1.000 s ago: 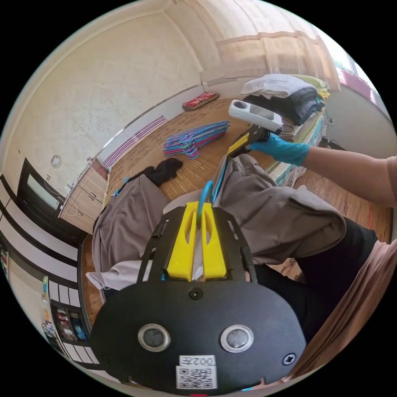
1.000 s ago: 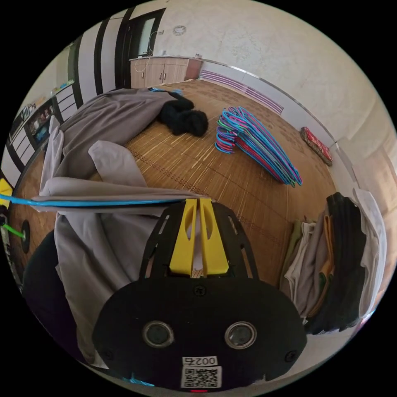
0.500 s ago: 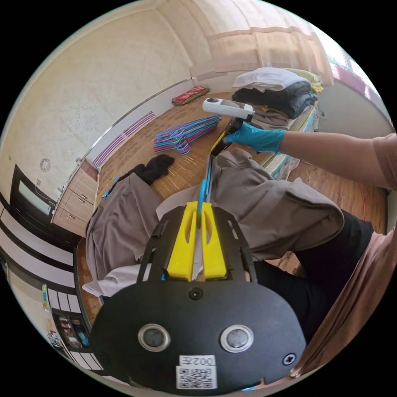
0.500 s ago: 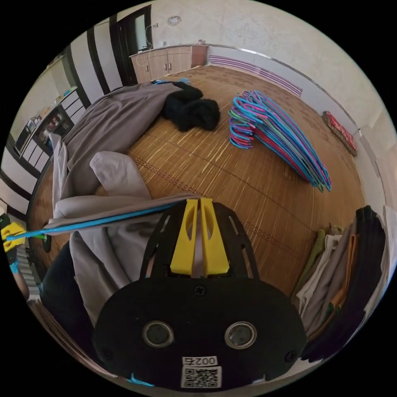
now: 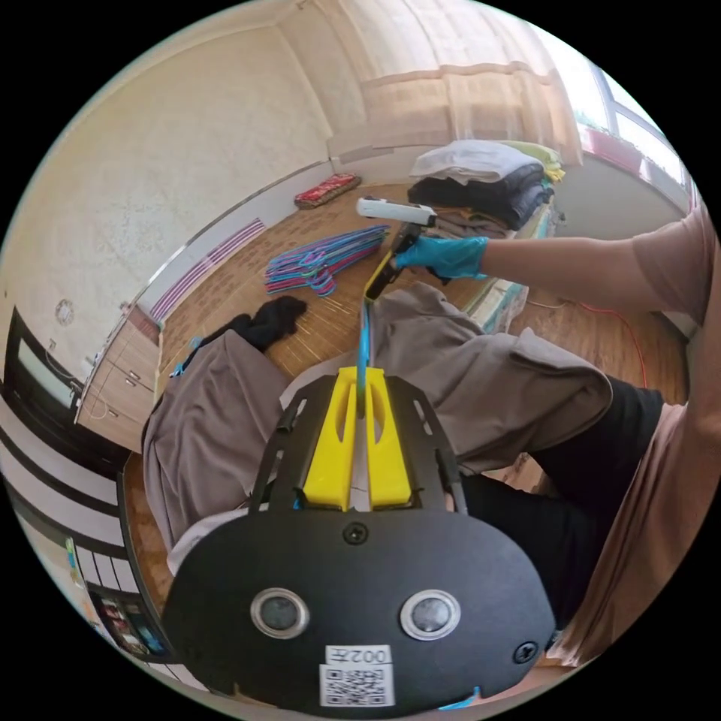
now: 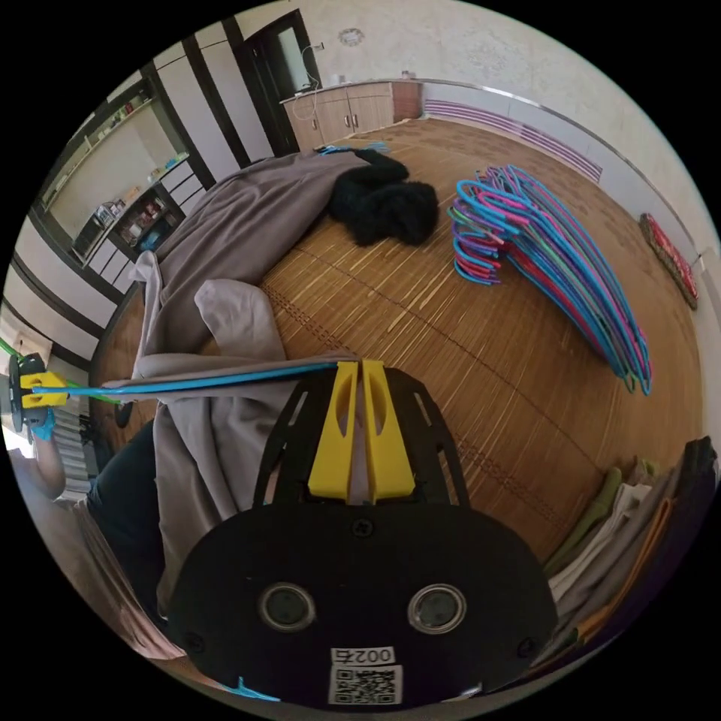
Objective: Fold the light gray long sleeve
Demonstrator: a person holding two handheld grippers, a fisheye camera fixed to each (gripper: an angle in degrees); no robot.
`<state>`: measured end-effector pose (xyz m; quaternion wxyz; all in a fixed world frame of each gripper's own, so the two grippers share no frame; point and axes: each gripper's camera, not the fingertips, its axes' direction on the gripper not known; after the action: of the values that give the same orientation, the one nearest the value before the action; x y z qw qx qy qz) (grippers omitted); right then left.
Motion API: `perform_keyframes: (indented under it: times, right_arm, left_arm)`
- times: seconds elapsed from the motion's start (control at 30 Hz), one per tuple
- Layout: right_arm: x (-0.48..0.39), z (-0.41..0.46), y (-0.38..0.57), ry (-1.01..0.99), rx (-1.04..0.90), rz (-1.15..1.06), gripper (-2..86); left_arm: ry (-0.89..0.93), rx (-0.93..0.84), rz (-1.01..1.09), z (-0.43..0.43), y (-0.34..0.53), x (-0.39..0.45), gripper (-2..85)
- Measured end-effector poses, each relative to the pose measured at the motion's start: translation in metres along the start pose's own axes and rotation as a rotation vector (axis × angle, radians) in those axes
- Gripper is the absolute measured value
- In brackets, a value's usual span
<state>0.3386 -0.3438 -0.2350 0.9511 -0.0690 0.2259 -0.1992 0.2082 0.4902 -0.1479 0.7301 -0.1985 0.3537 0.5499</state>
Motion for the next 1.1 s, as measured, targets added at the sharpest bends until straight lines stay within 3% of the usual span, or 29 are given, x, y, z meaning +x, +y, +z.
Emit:
perform_keyframes:
  times: [0.17,0.43,0.77,0.93,1.1]
  right_arm:
    - [0.012,0.002,0.015,-0.090,0.028,0.045,-0.9]
    - [-0.012,-0.016,0.060,-0.063,0.124,-0.017,-0.9]
    - [-0.039,-0.094,0.135,-0.088,0.240,-0.102,0.0]
    - [-0.056,-0.122,0.159,-0.104,0.253,-0.161,5.8]
    - [-0.048,-0.152,0.179,-0.247,0.405,-0.030,13.9]
  left_arm:
    - [-0.047,0.034,-0.085,-0.011,0.020,-0.013,-1.0]
    - [-0.049,0.125,-0.282,-0.034,0.048,-0.049,-1.0]
    - [-0.106,0.220,-0.320,-0.055,0.030,-0.049,-1.0]
    - [-0.130,0.208,-0.281,-0.060,0.008,-0.041,-1.0]
    - [-0.159,0.214,-0.266,-0.072,-0.002,-0.033,-1.0]
